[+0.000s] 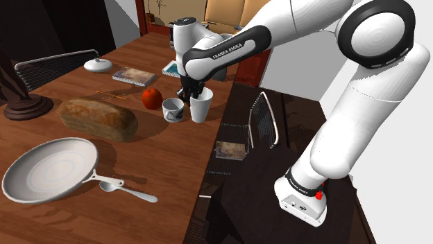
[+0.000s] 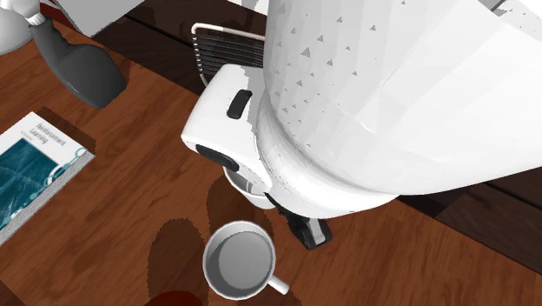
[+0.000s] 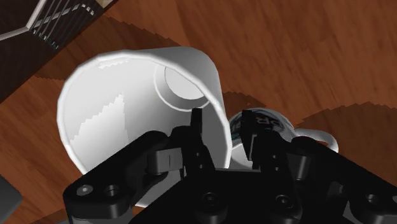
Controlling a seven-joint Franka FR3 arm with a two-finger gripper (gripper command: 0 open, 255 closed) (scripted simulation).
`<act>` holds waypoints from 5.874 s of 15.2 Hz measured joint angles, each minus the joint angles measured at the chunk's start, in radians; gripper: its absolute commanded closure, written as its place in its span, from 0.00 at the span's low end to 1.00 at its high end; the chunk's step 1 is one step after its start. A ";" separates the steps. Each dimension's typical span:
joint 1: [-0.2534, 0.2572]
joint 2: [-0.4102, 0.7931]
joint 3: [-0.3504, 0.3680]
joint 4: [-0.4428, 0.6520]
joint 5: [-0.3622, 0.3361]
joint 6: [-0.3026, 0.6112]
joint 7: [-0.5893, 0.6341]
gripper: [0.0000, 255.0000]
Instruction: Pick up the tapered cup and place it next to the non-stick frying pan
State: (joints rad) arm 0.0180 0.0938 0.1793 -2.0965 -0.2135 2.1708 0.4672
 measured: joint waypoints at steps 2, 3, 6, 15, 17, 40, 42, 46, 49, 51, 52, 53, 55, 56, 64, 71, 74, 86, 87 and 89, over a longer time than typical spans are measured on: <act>0.000 0.000 0.000 0.000 0.000 0.000 0.000 1.00; 0.000 0.000 0.000 0.000 0.000 0.000 0.000 1.00; 0.000 0.000 0.000 0.000 0.000 0.000 0.000 1.00; 0.000 -0.034 0.002 0.041 0.017 -0.073 -0.020 1.00; -0.001 -0.045 0.002 0.055 0.022 -0.097 -0.027 1.00; 0.002 -0.104 0.005 0.296 0.053 -0.391 -0.080 1.00; 0.002 -0.104 0.005 0.323 0.054 -0.418 -0.085 1.00; 0.003 -0.100 0.006 0.383 0.054 -0.473 -0.092 1.00; 0.003 -0.099 0.007 0.425 0.055 -0.514 -0.097 1.00; 0.004 -0.094 0.008 0.457 0.054 -0.541 -0.100 1.00; 0.004 -0.092 0.008 0.470 0.054 -0.553 -0.101 1.00; 0.009 -0.098 0.013 0.469 0.055 -0.560 -0.092 1.00; 0.025 -0.114 0.029 0.453 0.059 -0.564 -0.062 1.00; 0.036 -0.126 0.040 0.445 0.063 -0.571 -0.041 1.00; 0.120 -0.180 0.135 0.390 0.088 -0.593 0.134 1.00; 0.198 -0.178 0.231 0.398 0.105 -0.622 0.304 1.00; 0.230 -0.168 0.271 0.412 0.110 -0.637 0.376 1.00; 0.410 0.040 0.440 0.650 0.035 -0.739 0.712 1.00; 0.433 0.063 0.453 0.673 0.024 -0.747 0.746 1.00; 0.449 0.083 0.460 0.682 0.015 -0.744 0.770 1.00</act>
State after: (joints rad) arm 0.4671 0.1764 0.6397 -1.4141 -0.1988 1.4269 1.2370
